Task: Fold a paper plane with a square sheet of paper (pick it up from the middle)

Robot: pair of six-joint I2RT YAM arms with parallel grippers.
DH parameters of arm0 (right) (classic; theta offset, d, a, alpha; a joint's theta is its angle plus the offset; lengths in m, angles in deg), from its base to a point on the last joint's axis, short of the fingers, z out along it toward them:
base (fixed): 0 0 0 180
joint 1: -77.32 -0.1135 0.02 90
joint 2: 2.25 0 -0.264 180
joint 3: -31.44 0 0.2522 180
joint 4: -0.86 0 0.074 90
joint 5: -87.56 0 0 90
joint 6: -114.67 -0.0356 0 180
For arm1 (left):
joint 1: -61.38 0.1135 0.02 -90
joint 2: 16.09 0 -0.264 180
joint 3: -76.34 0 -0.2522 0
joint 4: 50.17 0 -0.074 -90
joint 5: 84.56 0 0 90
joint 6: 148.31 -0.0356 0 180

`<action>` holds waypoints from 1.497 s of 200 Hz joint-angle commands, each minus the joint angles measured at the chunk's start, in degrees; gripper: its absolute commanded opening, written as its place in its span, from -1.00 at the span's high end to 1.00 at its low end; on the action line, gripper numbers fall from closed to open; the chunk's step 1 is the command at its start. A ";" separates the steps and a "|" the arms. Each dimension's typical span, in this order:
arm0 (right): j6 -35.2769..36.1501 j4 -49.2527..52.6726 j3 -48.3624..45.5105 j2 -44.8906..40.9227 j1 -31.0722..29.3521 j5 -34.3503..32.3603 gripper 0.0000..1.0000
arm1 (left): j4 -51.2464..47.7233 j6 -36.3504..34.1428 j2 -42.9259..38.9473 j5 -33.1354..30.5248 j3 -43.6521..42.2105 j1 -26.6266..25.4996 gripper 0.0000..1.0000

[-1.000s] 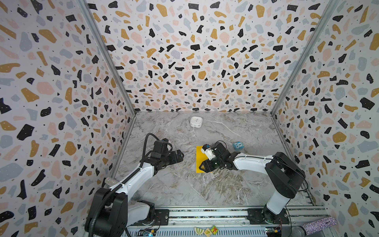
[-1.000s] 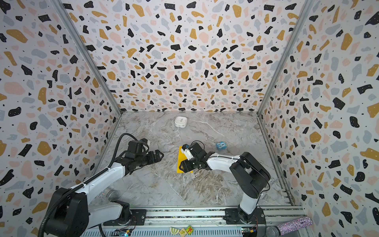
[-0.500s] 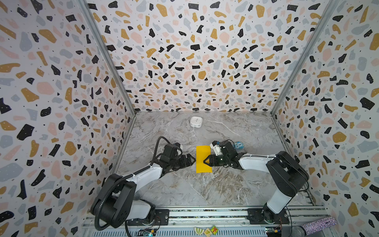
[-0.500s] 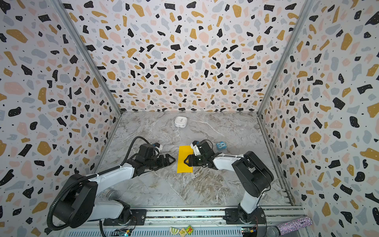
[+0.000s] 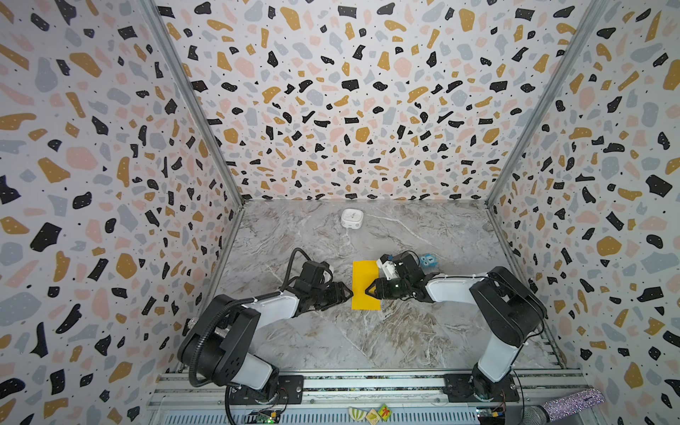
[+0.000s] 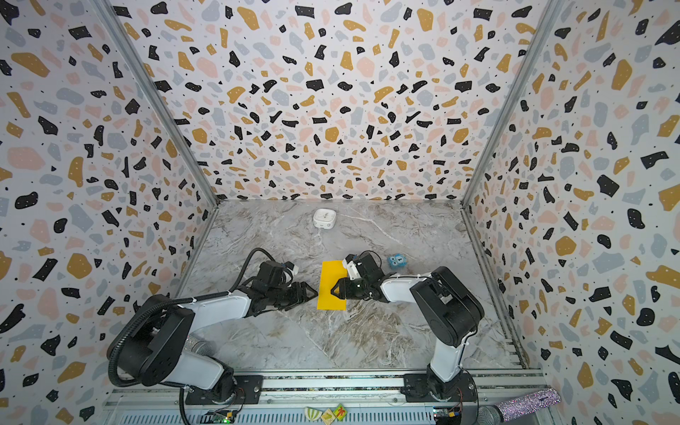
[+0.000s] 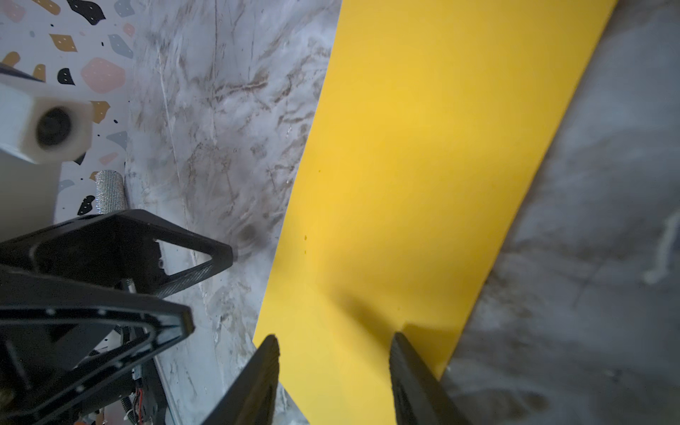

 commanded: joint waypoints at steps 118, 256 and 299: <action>0.04 1.83 0.59 4.04 0.67 2.21 -0.01 | 10.47 2.79 6.07 8.69 -2.59 -3.71 0.03; 2.80 3.33 0.87 4.65 1.07 1.72 0.00 | 11.24 1.50 12.00 10.00 4.95 -0.17 0.23; 6.23 3.46 0.72 4.09 1.08 1.10 -0.03 | 10.65 1.74 12.78 8.92 5.52 0.83 0.37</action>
